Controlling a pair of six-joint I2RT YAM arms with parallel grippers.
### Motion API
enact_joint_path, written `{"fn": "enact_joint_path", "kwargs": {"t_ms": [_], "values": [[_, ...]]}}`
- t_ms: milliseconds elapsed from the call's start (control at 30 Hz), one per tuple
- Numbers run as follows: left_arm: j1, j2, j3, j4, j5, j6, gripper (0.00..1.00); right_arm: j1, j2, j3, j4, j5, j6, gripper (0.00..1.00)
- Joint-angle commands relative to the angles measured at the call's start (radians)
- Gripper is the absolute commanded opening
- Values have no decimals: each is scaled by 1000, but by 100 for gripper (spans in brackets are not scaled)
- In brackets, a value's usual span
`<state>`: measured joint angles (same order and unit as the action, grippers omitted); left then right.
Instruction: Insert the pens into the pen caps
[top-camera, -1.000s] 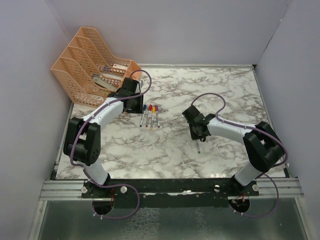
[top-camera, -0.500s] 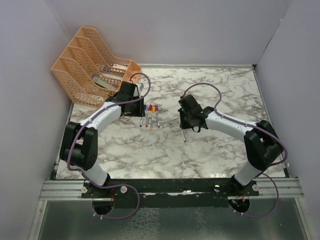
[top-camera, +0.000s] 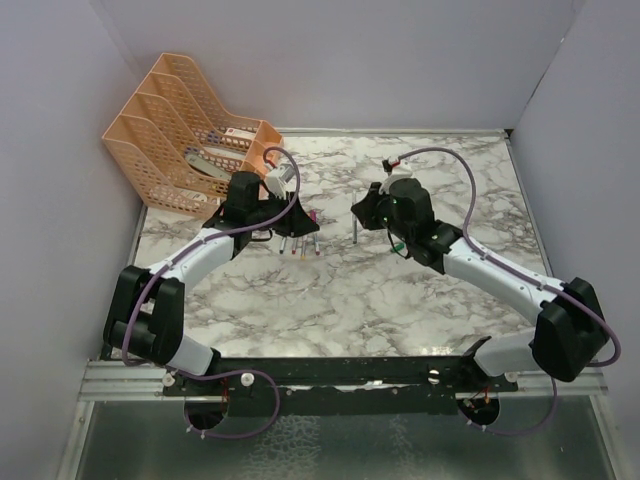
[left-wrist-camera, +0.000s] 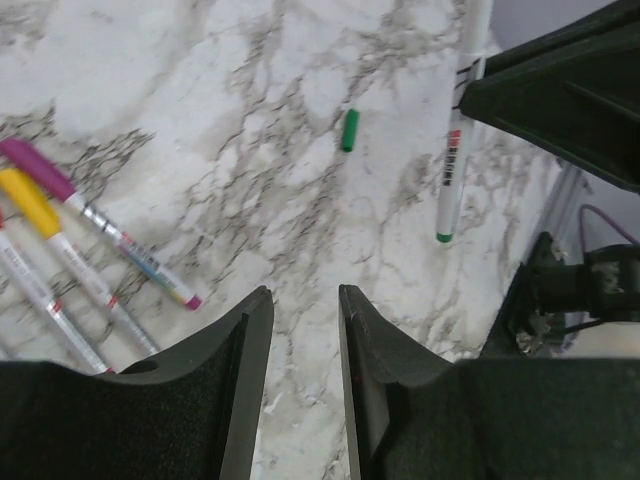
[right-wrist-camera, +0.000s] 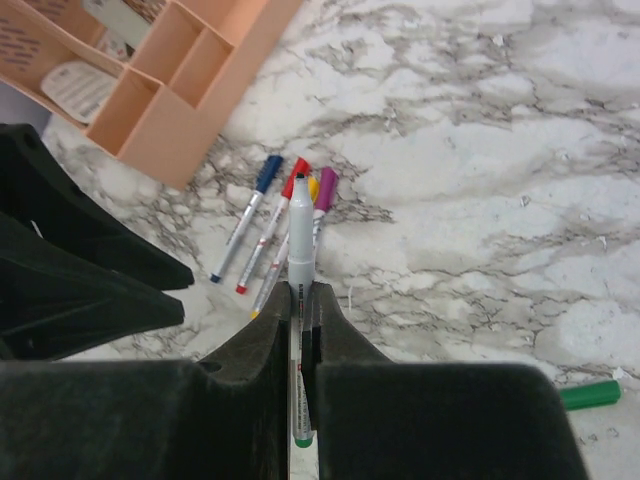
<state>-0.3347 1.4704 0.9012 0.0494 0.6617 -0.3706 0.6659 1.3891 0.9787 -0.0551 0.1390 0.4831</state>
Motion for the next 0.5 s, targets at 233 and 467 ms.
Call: {"fn": "enact_joint_path", "kwargs": {"t_ms": [233, 467], "values": [[-45, 7, 17, 324, 259, -160, 38, 1, -68, -88, 284, -56, 38, 1], [-106, 49, 55, 328, 238, -162, 39, 1, -66, -82, 302, -82, 44, 1]]}}
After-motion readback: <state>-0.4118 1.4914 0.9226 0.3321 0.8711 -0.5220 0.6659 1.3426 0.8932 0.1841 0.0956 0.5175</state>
